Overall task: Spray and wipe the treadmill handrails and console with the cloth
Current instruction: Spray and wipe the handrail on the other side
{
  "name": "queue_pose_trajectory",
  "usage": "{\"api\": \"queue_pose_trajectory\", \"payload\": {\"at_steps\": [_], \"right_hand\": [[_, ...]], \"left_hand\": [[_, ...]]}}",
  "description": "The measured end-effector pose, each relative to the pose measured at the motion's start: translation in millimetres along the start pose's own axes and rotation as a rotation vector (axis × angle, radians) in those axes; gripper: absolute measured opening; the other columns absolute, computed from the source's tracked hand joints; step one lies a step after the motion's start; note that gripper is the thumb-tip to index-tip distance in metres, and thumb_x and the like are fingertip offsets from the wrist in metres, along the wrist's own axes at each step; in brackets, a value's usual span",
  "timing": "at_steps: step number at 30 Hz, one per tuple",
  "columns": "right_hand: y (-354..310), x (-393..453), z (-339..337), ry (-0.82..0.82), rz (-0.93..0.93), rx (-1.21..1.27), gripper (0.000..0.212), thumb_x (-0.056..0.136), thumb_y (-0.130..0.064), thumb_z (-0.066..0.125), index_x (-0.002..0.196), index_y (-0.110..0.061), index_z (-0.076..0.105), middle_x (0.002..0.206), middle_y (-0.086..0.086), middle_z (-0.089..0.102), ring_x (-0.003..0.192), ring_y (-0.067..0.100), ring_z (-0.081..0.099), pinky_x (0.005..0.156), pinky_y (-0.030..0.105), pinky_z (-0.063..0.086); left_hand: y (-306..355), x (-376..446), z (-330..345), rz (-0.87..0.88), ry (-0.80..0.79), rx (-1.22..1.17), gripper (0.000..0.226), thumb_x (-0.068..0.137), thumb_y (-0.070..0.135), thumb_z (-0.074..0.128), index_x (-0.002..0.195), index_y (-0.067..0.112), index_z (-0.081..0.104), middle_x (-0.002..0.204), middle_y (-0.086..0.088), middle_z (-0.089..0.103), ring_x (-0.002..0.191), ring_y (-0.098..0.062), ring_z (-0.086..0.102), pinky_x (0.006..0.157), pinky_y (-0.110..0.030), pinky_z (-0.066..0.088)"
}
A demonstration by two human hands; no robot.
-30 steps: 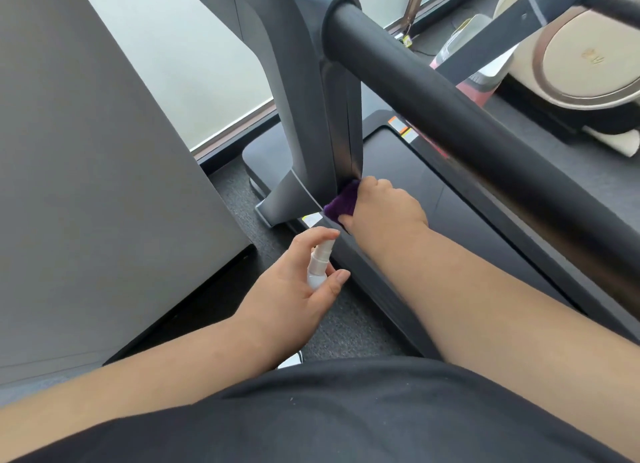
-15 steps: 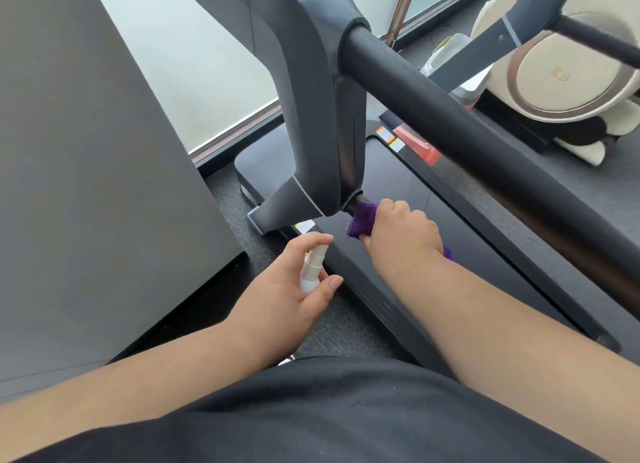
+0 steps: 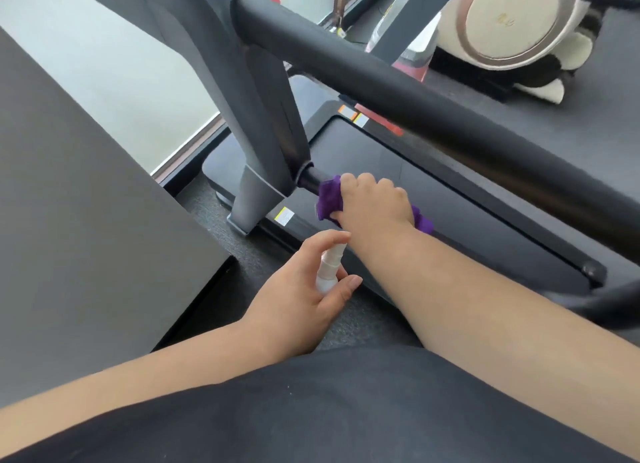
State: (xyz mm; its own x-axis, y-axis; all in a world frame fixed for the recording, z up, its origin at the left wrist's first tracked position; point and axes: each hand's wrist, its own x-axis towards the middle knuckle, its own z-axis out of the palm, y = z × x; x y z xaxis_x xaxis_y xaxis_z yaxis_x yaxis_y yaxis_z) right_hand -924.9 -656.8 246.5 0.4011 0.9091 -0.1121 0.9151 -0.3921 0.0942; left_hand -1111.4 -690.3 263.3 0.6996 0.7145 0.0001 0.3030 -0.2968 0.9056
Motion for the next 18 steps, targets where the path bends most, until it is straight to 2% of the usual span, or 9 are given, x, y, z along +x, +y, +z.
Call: {"api": "queue_pose_trajectory", "payload": {"at_steps": [4, 7, 9, 13, 16, 18], "right_hand": [[33.5, -41.9, -9.4, -0.034, 0.029, 0.001, 0.055, 0.094, -0.044, 0.056, 0.141, -0.024, 0.034, 0.123, 0.006, 0.054, 0.108, 0.033, 0.055, 0.079, 0.042, 0.042], [61.2, -73.0, -16.1, -0.088, 0.059, -0.014, 0.071, 0.092, -0.029, 0.06, 0.151, -0.024, 0.021, 0.132, 0.007, 0.049, 0.116, 0.034, 0.05, 0.088, 0.044, 0.043], [79.2, -90.5, -19.8, -0.123, 0.077, -0.02, 0.076, 0.092, -0.027, 0.059, 0.154, -0.024, 0.016, 0.138, 0.007, 0.045, 0.122, 0.034, 0.046, 0.094, 0.045, 0.041], [120.1, -122.3, -28.0, -0.222, 0.139, -0.031, 0.076, 0.091, -0.032, 0.058, 0.154, -0.028, 0.017, 0.143, 0.005, 0.042, 0.127, 0.035, 0.042, 0.098, 0.048, 0.037], [145.0, -146.8, -28.5, -0.246, 0.186, -0.047, 0.081, 0.089, -0.046, 0.061, 0.153, -0.037, 0.012, 0.142, 0.004, 0.042, 0.123, 0.038, 0.042, 0.097, 0.053, 0.03], [149.0, -155.2, -24.1, -0.219, 0.168, -0.074, 0.083, 0.09, -0.055, 0.058, 0.153, -0.039, 0.007, 0.14, 0.007, 0.042, 0.117, 0.04, 0.045, 0.094, 0.052, 0.029]], "left_hand": [[18.0, -2.2, 29.5, 0.063, -0.005, -0.033, 0.048, 0.084, 0.054, 0.059, 0.121, 0.07, 0.033, 0.091, 0.019, 0.062, 0.07, -0.007, 0.06, 0.063, -0.013, 0.044], [33.9, -6.7, 56.2, 0.108, -0.043, -0.035, 0.049, 0.085, 0.053, 0.06, 0.122, 0.07, 0.032, 0.091, 0.019, 0.062, 0.068, -0.004, 0.06, 0.062, -0.009, 0.042], [44.3, -9.2, 74.5, 0.121, -0.076, -0.036, 0.05, 0.084, 0.055, 0.06, 0.122, 0.071, 0.031, 0.092, 0.018, 0.063, 0.069, -0.004, 0.061, 0.063, -0.011, 0.042], [61.4, -9.8, 103.4, 0.146, -0.138, -0.061, 0.049, 0.084, 0.054, 0.06, 0.124, 0.067, 0.035, 0.091, 0.015, 0.064, 0.069, -0.007, 0.061, 0.065, -0.025, 0.045], [70.0, -12.1, 116.1, 0.159, -0.153, -0.073, 0.049, 0.085, 0.053, 0.06, 0.126, 0.065, 0.036, 0.093, 0.015, 0.064, 0.072, -0.01, 0.063, 0.066, -0.026, 0.047], [72.7, -14.3, 122.2, 0.156, -0.151, -0.07, 0.049, 0.085, 0.053, 0.061, 0.125, 0.065, 0.036, 0.094, 0.017, 0.065, 0.073, -0.009, 0.063, 0.067, -0.026, 0.047]]}}
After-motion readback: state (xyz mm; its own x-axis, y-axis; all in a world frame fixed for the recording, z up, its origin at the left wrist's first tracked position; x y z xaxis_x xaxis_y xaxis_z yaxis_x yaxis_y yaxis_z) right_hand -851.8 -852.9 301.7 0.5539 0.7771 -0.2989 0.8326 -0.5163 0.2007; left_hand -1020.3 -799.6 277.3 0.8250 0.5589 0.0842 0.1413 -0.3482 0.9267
